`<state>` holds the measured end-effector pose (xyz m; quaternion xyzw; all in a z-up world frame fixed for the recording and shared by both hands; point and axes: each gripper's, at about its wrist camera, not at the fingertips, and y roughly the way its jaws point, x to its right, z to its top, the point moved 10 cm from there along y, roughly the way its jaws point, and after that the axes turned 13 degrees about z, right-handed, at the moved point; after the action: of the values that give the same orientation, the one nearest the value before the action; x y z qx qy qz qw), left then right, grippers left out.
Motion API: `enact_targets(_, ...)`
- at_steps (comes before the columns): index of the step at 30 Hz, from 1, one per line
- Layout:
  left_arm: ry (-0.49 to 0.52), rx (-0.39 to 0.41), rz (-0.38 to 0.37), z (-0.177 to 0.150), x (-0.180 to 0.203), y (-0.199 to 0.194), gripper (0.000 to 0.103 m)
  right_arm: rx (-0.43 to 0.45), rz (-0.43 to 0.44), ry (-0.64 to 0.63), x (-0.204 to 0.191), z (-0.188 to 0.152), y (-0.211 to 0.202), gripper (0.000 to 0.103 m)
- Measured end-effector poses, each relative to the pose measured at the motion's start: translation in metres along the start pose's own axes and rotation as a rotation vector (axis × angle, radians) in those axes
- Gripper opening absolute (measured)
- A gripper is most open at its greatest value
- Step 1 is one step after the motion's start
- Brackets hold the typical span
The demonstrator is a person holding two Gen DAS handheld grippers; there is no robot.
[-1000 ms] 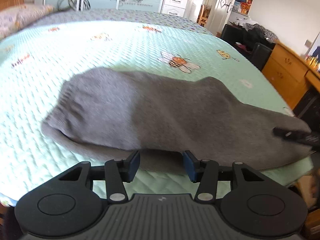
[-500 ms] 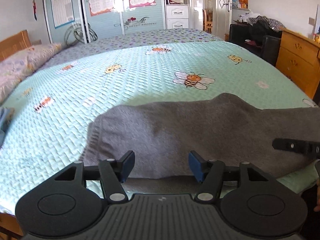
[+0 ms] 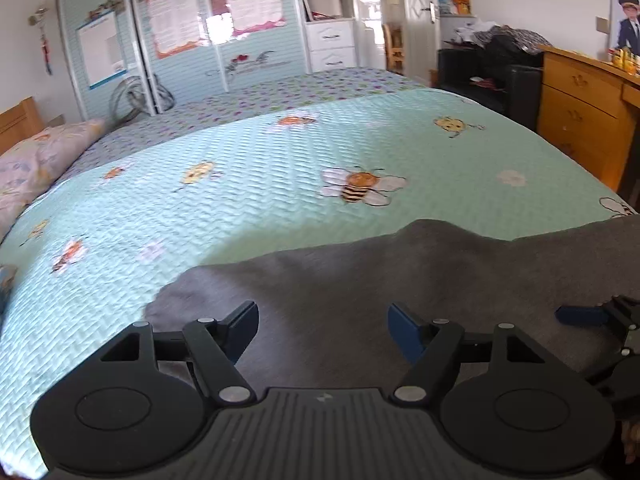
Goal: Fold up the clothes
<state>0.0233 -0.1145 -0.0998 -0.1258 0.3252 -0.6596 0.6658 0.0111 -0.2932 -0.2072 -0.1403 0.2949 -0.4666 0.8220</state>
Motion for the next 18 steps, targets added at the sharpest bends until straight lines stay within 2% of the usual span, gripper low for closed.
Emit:
enact_targets(5, 0.030, -0.003, -0.038, 0.001, 0.028, 0.021, 0.078, 0.004, 0.000, 0.018, 0.004, 0.000, 0.001, 0.103)
enact_targets(8, 0.033, -0.052, -0.043, -0.016, 0.034, 0.045, 0.080, -0.003, -0.020, 0.001, 0.004, -0.002, 0.005, 0.103)
enact_targets(11, -0.024, -0.146, -0.057, -0.047, 0.021, 0.069, 0.080, -0.019, -0.037, -0.011, 0.002, -0.003, 0.007, 0.103)
enact_targets(12, -0.052, -0.154, -0.080, -0.054, 0.016, 0.073, 0.080, -0.023, -0.040, -0.007, 0.002, -0.003, 0.007, 0.103)
enact_targets(14, -0.094, -0.125, -0.146, -0.062, 0.006, 0.073, 0.079, -0.029, -0.043, 0.005, 0.003, -0.002, 0.008, 0.103)
enact_targets(16, -0.120, -0.110, -0.176, -0.069, -0.006, 0.071, 0.077, -0.026, -0.039, 0.023, 0.004, -0.001, 0.008, 0.103)
enact_targets(18, -0.176, -0.107, -0.215, -0.074, -0.020, 0.072, 0.070, -0.015, -0.030, 0.045, 0.006, 0.001, 0.007, 0.103)
